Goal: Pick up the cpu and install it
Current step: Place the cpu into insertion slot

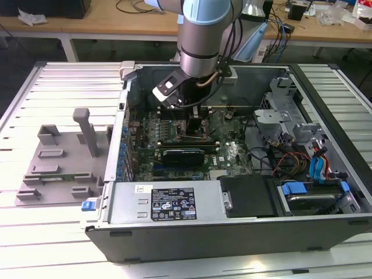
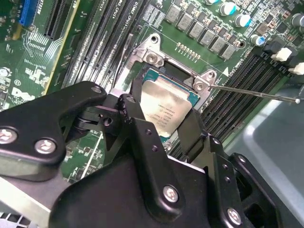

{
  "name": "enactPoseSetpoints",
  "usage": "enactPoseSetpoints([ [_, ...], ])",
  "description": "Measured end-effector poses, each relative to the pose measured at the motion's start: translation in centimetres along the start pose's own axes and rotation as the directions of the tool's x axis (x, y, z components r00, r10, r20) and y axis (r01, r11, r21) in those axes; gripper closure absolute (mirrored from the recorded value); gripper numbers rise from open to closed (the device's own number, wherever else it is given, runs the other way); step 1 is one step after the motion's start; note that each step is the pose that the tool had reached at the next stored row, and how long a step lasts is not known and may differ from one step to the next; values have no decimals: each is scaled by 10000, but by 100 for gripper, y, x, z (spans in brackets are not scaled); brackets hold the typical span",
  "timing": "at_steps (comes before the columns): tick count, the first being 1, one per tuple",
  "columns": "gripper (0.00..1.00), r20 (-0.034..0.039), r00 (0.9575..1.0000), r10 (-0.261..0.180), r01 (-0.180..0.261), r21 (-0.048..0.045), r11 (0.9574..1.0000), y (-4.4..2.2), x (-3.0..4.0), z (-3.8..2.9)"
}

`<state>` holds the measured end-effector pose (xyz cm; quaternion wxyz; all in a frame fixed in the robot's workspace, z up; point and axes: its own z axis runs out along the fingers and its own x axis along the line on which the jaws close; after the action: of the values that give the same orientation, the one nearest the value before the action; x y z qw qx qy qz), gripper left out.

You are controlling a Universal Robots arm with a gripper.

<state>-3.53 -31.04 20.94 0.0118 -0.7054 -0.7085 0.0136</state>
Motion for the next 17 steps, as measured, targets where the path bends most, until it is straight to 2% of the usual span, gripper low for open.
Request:
enactPoseSetpoints([
  [4, 45, 28, 10000, 3, -3, 1, 10000, 18, 0, 28],
  [9, 45, 30, 10000, 0, 0, 1, 10000, 33, -4, 83],
  [17, 45, 29, 10000, 2, -2, 1, 10000, 49, -14, 104],
])
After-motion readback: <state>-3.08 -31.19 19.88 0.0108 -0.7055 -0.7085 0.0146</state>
